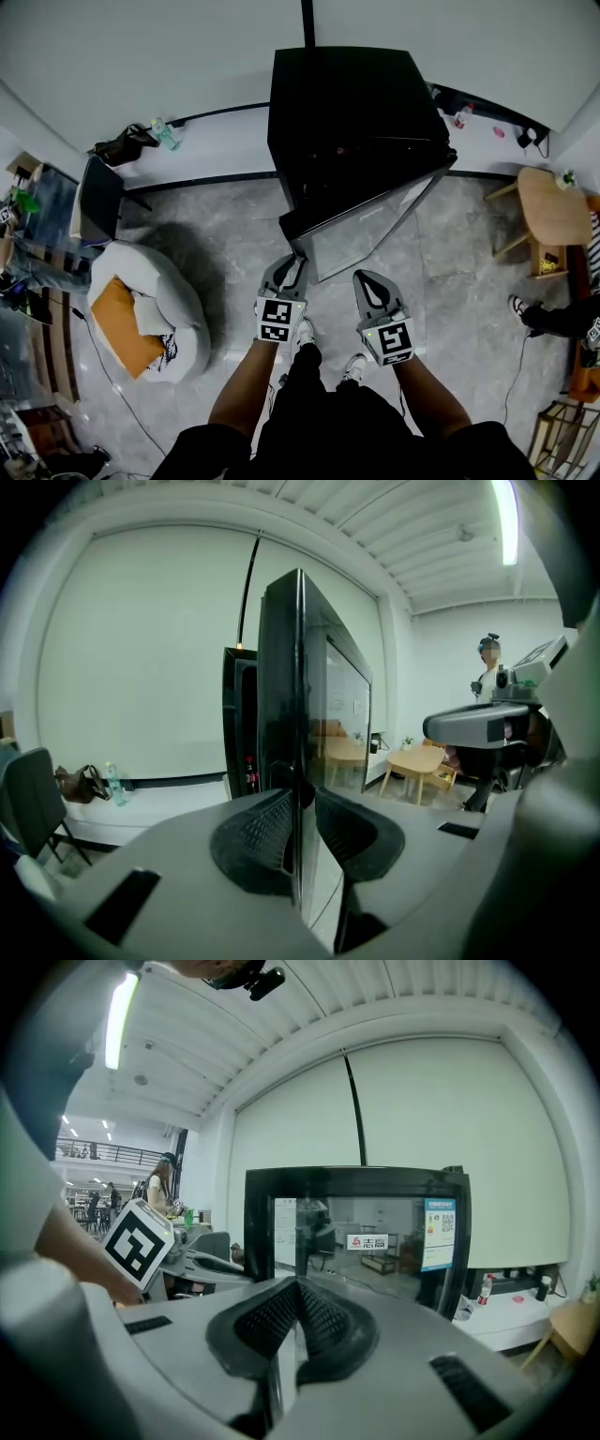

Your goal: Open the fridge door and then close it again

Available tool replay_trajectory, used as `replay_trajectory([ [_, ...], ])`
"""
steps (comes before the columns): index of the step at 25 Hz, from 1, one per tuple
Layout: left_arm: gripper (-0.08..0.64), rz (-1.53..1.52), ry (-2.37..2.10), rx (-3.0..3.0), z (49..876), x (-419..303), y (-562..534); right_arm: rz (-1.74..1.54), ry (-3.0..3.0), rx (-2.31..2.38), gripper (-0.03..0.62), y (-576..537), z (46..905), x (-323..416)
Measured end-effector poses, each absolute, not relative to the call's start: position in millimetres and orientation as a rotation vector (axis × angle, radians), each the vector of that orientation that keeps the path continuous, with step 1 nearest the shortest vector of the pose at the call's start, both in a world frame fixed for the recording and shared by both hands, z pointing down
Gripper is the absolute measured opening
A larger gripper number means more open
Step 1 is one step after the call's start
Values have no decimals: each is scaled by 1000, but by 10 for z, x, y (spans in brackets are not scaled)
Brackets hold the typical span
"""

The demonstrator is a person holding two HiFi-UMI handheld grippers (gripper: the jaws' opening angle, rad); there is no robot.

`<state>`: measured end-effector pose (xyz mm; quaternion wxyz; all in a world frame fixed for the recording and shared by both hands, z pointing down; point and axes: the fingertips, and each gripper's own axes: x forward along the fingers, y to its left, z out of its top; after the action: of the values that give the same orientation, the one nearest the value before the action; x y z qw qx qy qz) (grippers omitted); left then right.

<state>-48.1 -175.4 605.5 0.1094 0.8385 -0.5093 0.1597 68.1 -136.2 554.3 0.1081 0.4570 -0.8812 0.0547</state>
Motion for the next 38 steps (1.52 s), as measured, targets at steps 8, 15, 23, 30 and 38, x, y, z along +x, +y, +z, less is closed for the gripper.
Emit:
replay_trajectory([
  [8,84,489,-1512,2439,6103,-317,-1451,141,-2611,1333,9,-1089,5473,868],
  [15,77,505,-1528,2435,6065,-118,-1192,127,-2637,1324,9,-868,5400,1003],
  [23,67,545,-1492,2461,6044,179,-872,122,-2656,1316,9,-587,5387,1187],
  [30,57,545,-1429,2513,6037,538,-550,112,-2657,1328,9,-383,5404,1337],
  [38,57,577,-1352,2549,6048,971,-232,126,-2663,1394,9,-198,5393,1512],
])
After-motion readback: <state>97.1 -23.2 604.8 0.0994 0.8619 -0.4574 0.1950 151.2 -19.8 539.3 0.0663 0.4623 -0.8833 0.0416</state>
